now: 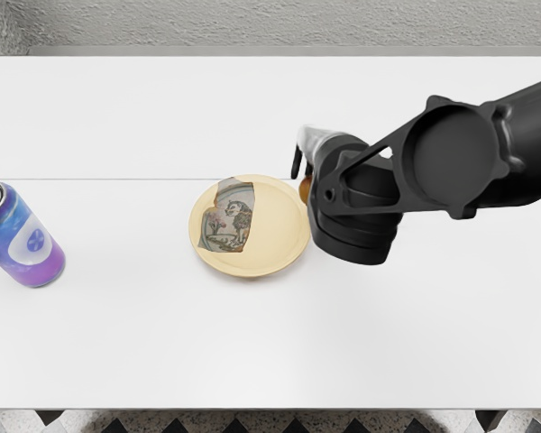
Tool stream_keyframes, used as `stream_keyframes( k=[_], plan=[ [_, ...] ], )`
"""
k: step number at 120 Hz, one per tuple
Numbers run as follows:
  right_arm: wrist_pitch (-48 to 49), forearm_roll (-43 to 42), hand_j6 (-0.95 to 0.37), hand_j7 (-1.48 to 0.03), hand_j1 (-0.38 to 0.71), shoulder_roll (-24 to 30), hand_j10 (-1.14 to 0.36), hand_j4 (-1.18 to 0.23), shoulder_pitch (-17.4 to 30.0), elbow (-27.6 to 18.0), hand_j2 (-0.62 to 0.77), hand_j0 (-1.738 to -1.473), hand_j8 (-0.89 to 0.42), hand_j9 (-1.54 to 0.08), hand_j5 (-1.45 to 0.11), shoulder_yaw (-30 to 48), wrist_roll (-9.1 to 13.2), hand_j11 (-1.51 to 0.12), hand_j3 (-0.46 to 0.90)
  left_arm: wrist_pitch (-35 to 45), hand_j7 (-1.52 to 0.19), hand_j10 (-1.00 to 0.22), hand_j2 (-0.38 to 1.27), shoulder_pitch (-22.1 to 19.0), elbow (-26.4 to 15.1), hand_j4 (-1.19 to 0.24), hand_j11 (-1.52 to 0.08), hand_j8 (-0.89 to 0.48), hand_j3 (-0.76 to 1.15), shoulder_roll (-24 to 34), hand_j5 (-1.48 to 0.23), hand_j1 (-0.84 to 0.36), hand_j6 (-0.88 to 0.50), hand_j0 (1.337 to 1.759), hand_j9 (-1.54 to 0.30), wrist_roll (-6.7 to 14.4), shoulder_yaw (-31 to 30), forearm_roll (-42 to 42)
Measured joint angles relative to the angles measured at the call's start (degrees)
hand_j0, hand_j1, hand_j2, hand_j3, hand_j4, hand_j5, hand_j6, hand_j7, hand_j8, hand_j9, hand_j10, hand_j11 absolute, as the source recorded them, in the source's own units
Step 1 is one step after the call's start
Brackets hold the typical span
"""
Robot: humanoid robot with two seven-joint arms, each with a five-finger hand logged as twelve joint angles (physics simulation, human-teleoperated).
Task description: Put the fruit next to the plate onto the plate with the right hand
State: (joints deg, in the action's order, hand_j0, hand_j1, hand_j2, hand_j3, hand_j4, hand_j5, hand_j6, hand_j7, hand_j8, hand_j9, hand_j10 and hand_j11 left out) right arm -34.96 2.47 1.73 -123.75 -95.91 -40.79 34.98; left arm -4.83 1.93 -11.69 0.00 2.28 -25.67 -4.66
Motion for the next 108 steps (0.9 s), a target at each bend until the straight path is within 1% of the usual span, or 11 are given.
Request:
stream_keyframes(
  k=[5,9,10,12,13,17,47,70,91,108],
  plan=[
    [0.02,1.25,-0.54,-0.85,0.34,-0.57,-0.65,-0.64,-1.03,0.09,0.4,-1.658,-0.54,-0.86,-0.87,0.3,-0.01,-0.86,0.0,0.0,0.0,0.0,0.0,0.0,0.0,0.0,0.0,0.0,0.0,0.0,0.0,0.35,0.0,1.658,0.0,0.0,0.0,0.0],
    [0.05,2.02,-0.53,-0.85,0.35,-0.89,-0.65,-0.64,-1.61,0.23,0.42,-1.658,-0.53,-0.86,-0.88,0.47,-0.02,-0.86,0.0,0.0,0.0,0.0,0.0,0.0,0.0,0.0,0.0,0.0,0.0,0.0,0.0,0.35,0.0,1.658,0.0,0.0,0.0,0.0],
    [0.05,2.19,-0.53,-0.85,0.35,-0.96,-0.65,-0.64,-1.73,0.26,0.39,-1.658,-0.53,-0.86,-0.88,0.5,-0.02,-0.86,0.0,0.0,0.0,0.0,0.0,0.0,0.0,0.0,0.0,0.0,0.0,0.0,0.0,0.35,0.0,1.658,0.0,0.0,0.0,0.0],
    [0.03,2.49,-0.54,-0.85,0.35,-1.07,-0.65,-0.64,-1.94,0.39,0.42,-1.658,-0.53,-0.86,-0.88,0.56,-0.02,-0.86,0.0,0.0,0.0,0.0,0.0,0.0,0.0,0.0,0.0,0.0,0.0,0.0,0.0,0.35,0.0,1.658,0.0,0.0,0.0,0.0],
    [0.03,2.62,-0.54,-0.85,0.35,-1.12,-0.65,-0.64,-2.03,0.47,0.4,-1.658,-0.53,-0.86,-0.88,0.58,-0.02,-0.86,0.0,0.0,0.0,0.0,0.0,0.0,0.0,0.0,0.0,0.0,0.0,0.0,0.0,0.35,0.0,1.658,0.0,0.0,0.01,0.0],
    [0.02,3.05,-0.54,-0.86,0.35,-1.29,-0.65,-0.64,-2.34,0.79,0.38,-1.658,-0.54,-0.86,-0.88,0.67,-0.02,-0.86,0.0,0.0,0.0,0.0,0.0,0.0,0.0,0.0,0.0,0.0,0.0,0.0,0.0,0.35,0.0,1.658,0.0,0.0,0.01,0.0],
    [0.02,4.45,-0.51,-0.86,0.33,-1.69,-0.65,-0.65,-3.08,3.53,0.28,-1.658,-0.52,-0.87,-0.87,0.88,0.0,-0.87,0.0,0.0,0.0,0.0,0.0,0.0,0.0,0.0,0.0,0.0,0.0,0.0,0.0,0.35,0.0,1.658,0.0,0.0,0.01,0.0],
    [0.0,5.9,-0.52,-0.85,0.32,-1.73,-0.65,-0.65,-3.07,7.72,0.27,-1.658,-0.53,-0.87,-0.87,0.91,0.0,-0.87,0.0,0.0,0.0,0.0,0.0,0.0,0.0,0.0,0.0,0.0,0.0,0.0,0.0,0.35,0.0,1.658,0.0,0.0,0.0,0.0],
    [-0.01,6.15,-0.51,-0.85,0.32,-1.73,-0.65,-0.65,-2.44,8.58,0.27,-1.658,-0.53,-0.87,-0.87,2.73,0.0,-0.87,0.0,0.0,0.0,0.0,0.0,0.0,0.0,0.0,0.0,0.0,0.0,0.0,0.0,0.35,0.0,1.658,0.0,0.0,0.0,0.0],
    [0.01,5.57,-0.52,-0.85,0.32,-1.73,-0.65,-0.65,-0.75,9.85,0.27,-1.658,-0.52,-0.87,-0.87,4.21,-0.02,-0.87,0.0,0.0,0.0,0.0,0.0,0.0,0.0,0.0,0.0,0.0,0.0,0.0,0.0,0.35,0.0,1.658,0.0,0.0,0.0,0.0]
  ],
)
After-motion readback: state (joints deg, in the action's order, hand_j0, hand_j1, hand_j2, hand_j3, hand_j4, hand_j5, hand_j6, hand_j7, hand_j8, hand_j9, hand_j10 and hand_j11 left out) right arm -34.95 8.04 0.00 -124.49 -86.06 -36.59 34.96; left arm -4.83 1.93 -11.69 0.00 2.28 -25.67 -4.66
